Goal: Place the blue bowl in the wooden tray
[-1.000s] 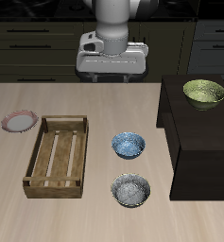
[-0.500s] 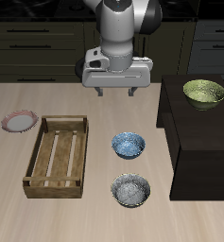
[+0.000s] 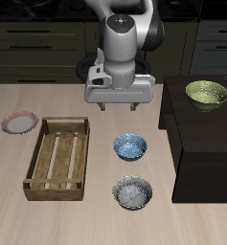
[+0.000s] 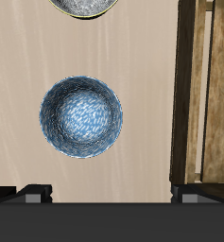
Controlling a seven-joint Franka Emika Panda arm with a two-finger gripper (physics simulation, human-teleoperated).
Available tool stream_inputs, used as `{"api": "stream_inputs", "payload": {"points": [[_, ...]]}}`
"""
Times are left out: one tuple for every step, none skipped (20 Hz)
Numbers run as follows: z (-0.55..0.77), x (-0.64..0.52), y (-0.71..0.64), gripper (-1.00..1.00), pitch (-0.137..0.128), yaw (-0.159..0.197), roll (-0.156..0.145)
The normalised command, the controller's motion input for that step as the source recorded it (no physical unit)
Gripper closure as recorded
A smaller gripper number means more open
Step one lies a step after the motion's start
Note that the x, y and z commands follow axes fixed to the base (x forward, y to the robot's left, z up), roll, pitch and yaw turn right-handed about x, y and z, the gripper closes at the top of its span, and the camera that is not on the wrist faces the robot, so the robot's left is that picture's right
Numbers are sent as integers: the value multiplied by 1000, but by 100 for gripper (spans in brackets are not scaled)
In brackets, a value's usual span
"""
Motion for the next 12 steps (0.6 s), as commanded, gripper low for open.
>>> {"api": "stream_inputs", "payload": {"points": [[-586,105,38,-100,52,-38,13],[-247,28,24,-100,19,-6,2],[-197,-6,51,-100,-1,-2,7],[-270,-6,37,-100,6,-1,17],[-242,7,18,-100,-3,-44,19],[0,0,0,-100,0,0,0],[-454,115,15,-100,31,-29,-14],[-233,60,7,-100,8,-43,28],[-279,79,-27,-100,5,-1,-26],[-290,100,-3,-100,61,-10,14],[-238,56,-15,-100,7,-3,0],[-205,95,-86,-100,7,-11,-43]]}}
